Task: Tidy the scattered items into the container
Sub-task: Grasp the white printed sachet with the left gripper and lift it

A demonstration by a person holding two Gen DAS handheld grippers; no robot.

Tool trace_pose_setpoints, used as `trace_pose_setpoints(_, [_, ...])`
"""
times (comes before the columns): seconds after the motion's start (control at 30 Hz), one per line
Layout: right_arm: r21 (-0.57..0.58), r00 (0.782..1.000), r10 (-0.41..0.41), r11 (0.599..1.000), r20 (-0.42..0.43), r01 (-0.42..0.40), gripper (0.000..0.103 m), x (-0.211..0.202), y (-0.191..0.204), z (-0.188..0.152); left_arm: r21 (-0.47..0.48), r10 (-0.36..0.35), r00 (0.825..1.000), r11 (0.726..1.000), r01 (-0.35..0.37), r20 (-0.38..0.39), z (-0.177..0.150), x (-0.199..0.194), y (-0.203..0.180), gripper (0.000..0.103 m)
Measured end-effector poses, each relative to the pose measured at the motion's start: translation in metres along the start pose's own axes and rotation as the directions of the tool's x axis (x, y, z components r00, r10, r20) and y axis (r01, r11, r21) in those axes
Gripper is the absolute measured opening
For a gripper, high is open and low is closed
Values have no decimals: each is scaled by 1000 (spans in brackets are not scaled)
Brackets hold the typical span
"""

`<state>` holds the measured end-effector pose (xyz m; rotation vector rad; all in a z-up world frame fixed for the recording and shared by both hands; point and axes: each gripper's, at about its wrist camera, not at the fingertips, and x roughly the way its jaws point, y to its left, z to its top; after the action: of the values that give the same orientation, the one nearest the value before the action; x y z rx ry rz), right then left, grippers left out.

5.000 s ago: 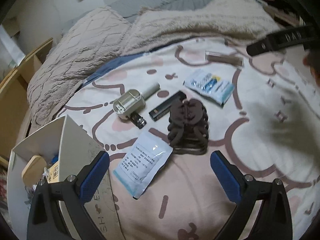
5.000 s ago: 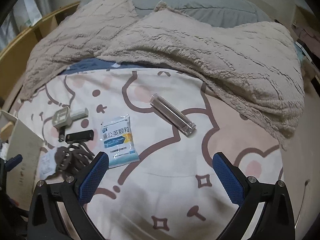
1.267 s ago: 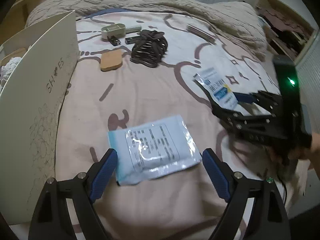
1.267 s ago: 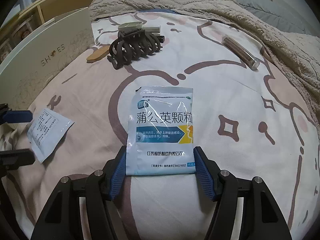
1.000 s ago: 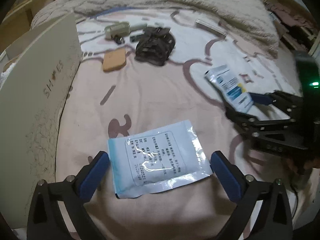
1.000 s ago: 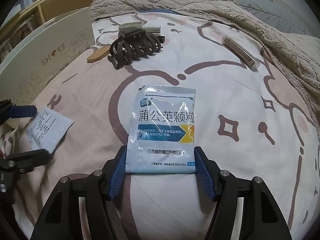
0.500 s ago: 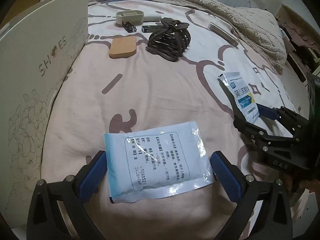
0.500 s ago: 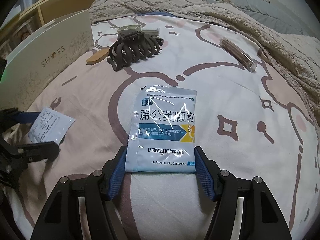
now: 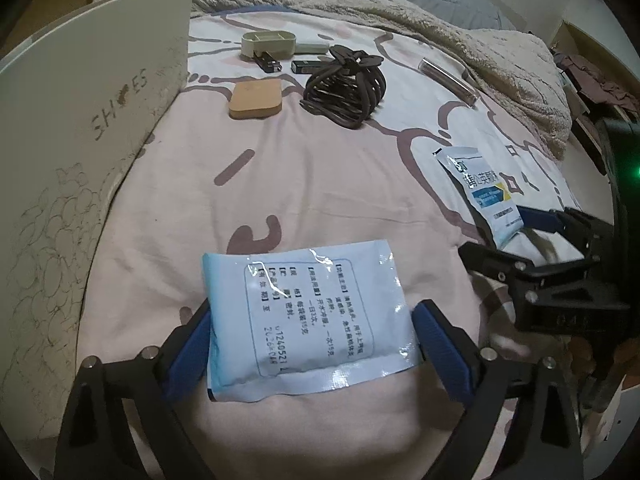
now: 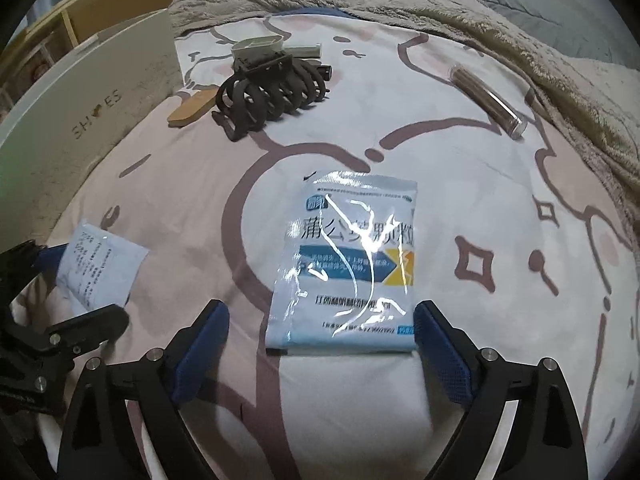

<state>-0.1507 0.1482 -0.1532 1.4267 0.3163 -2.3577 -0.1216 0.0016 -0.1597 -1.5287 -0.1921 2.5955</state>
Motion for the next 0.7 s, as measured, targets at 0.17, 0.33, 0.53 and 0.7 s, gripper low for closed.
trace_pose_setpoints(0.17, [33, 997, -75, 997, 7, 75, 94, -1, -3, 11, -9, 5, 1000, 1000, -5, 23, -2, -3, 5, 84])
trace_pose_setpoints(0.33, [8, 994, -111, 994, -4, 111, 93, 4, -2, 20, -13, 15, 998, 1000, -15, 53, -1, -9, 8, 59])
trace_pose_setpoints(0.53, [13, 998, -56, 998, -30, 57, 63, 4, 2, 23, -29, -10, 998, 1000, 12, 59, 4, -14, 18, 43])
trace_pose_setpoints(0.7, [20, 998, -59, 998, -37, 60, 60, 2, 6, 22, -30, -28, 998, 999, 30, 60, 3, -17, 21, 40])
